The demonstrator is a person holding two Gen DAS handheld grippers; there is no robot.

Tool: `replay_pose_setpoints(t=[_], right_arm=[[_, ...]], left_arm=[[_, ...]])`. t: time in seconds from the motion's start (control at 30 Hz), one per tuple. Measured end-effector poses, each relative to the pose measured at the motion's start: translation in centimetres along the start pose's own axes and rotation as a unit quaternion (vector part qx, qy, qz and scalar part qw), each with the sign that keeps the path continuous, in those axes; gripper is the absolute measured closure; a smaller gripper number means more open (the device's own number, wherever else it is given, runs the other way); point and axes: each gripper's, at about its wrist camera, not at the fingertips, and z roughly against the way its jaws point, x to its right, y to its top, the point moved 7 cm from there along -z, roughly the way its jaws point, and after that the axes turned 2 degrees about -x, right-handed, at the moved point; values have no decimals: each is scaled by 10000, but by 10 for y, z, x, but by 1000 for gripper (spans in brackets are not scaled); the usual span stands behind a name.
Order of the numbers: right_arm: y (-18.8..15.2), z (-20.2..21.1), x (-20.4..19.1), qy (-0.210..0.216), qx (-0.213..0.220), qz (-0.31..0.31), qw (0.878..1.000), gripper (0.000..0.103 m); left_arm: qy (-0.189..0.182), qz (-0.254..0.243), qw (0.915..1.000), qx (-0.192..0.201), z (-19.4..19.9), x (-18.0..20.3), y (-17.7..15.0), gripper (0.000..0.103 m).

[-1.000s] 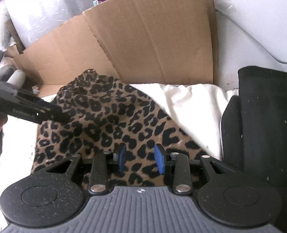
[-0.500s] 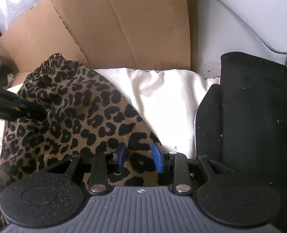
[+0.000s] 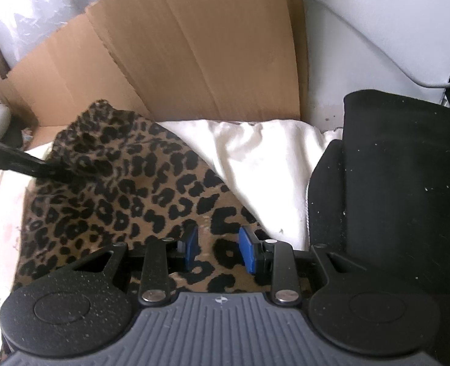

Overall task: Fold clothes
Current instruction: 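Withdraw both open tools above the folded shorts, then close the left tool on the edge of the leopard-print shorts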

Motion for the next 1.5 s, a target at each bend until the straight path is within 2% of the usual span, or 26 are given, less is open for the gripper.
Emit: replay_pose_setpoints(t=[0.23, 0.37, 0.47, 0.73, 0.83, 1.0, 1.13, 1.3, 1.37, 1.5], right_arm=[[-16, 15, -13, 248, -58, 92, 9996, 66], [-28, 23, -22, 372, -118, 94, 9992, 66], [-36, 23, -27, 458, -185, 108, 9987, 66], [-61, 15, -30, 391, -465, 242, 9979, 67], [-70, 16, -26, 305, -519, 346, 9976, 67], [-73, 20, -23, 66, -545, 644, 9964, 71], [-75, 21, -19, -139, -590, 675, 9959, 78], [-76, 27, -21, -427, -661, 840, 9934, 79], [-76, 34, -23, -455, -615, 831, 9936, 78], [-74, 55, -33, -201, -381, 866, 9953, 77]], left_arm=[[131, 61, 9999, -95, -11, 2, 6, 78], [138, -35, 9998, -102, 0, 7, 1, 78], [-10, -143, 9999, -71, 14, 14, -7, 78], [-353, -457, 9979, -287, 51, 35, -48, 78], [-413, -482, 9976, -265, 67, 37, -59, 73], [-472, -281, 9982, -229, 86, 31, -86, 70], [-542, 117, 9984, -83, 98, 23, -108, 70], [-667, 185, 9976, -20, 98, 30, -139, 71], [-687, 101, 9976, 0, 96, 35, -149, 71], [-882, 183, 9959, 12, 98, 41, -169, 71]])
